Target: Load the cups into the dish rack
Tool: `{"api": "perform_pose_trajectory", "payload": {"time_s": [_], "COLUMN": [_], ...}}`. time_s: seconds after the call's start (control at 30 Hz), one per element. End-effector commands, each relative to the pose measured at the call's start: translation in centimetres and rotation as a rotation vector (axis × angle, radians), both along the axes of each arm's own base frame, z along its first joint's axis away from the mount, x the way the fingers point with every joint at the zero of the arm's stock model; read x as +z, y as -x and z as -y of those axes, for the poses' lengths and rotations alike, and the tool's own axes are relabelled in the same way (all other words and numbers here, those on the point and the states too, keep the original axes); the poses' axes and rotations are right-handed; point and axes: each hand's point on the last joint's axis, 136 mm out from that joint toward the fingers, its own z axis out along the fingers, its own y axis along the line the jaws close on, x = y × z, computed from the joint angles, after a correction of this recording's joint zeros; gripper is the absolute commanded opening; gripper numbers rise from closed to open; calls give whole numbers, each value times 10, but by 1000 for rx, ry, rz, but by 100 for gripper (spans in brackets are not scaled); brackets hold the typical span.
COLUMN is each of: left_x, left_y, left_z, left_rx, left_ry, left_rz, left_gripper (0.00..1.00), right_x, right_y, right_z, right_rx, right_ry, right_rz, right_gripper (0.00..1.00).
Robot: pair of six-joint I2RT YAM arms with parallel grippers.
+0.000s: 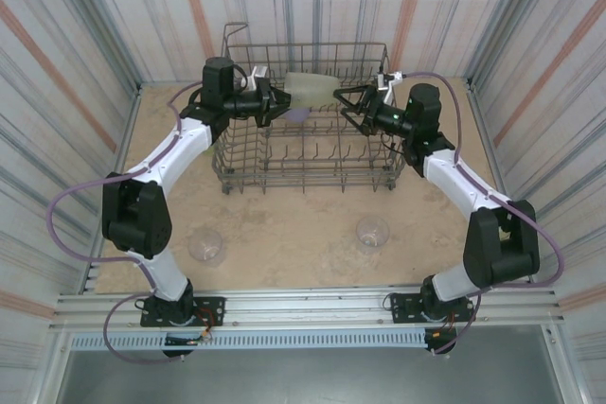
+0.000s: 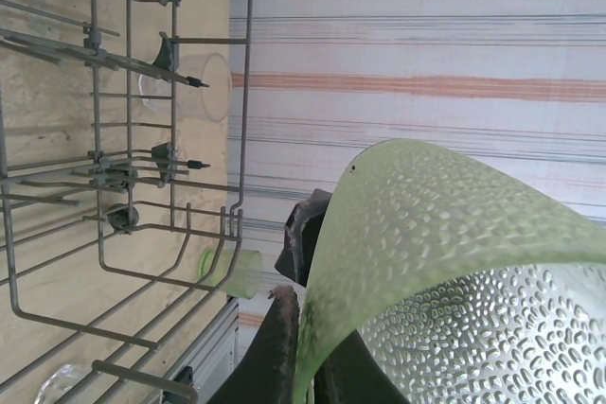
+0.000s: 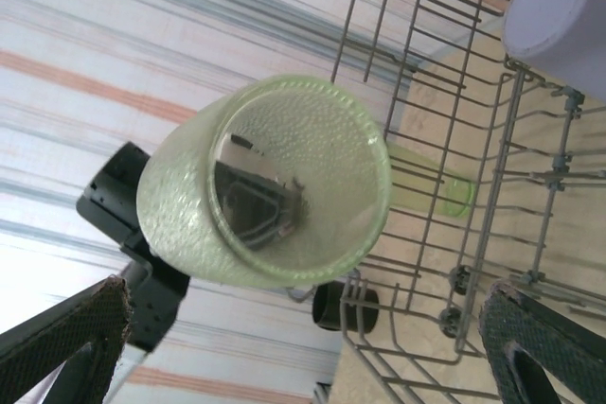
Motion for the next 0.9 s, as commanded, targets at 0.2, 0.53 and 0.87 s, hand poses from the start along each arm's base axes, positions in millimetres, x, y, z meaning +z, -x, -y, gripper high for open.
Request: {"api": "perform_pose_trajectory", "payload": {"time_s": [0.2, 0.53, 0.87], "left_x": [-1, -1, -4], "left_y": [4, 0, 1], "left_z": [6, 10, 12], "left_rx": [-52, -66, -76], "left_ry": [38, 58, 60], "left_rz": [2, -3, -8], "left_gripper": [0, 0, 0], "right_x": [41, 40, 38], "right_y": [-17, -23, -31], "right_z": [-21, -35, -35], "right_rx": [33, 55, 44], "right_ry": [-156, -215, -273], "right_rz": [4, -21, -46], "right_gripper": [99, 98, 81]}}
